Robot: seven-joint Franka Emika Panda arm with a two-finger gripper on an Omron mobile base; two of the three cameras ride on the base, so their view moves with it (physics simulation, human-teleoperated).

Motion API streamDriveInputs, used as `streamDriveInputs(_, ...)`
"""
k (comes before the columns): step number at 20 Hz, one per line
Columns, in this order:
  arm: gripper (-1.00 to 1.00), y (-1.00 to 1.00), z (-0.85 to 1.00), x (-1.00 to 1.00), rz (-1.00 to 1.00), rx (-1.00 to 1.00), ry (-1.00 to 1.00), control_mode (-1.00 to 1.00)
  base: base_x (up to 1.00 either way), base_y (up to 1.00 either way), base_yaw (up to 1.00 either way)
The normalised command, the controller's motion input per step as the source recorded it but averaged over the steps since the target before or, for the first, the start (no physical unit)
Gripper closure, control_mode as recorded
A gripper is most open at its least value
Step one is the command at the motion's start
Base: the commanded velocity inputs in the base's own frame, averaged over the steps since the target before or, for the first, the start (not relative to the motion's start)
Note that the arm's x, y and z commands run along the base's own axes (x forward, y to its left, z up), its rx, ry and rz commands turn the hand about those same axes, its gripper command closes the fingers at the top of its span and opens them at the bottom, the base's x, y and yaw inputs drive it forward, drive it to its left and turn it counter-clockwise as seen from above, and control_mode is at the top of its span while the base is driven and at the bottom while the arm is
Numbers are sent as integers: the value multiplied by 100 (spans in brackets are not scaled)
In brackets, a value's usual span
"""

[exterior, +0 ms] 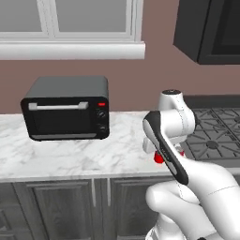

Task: Four empty soda cans are scattered around the kitchen. Gather all the cans and cluster them next to the stove for recycling.

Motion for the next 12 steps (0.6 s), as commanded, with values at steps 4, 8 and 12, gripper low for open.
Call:
streamDriveInputs(4, 100, 0, 0, 0, 0, 0, 0, 100, 31, 0, -23)
streamDriveInputs(8, 100, 0, 0, 0, 0, 0, 0, 100, 30, 0, -24)
streamDriveInputs(12, 100, 0, 0, 0, 0, 0, 0, 100, 29, 1, -22)
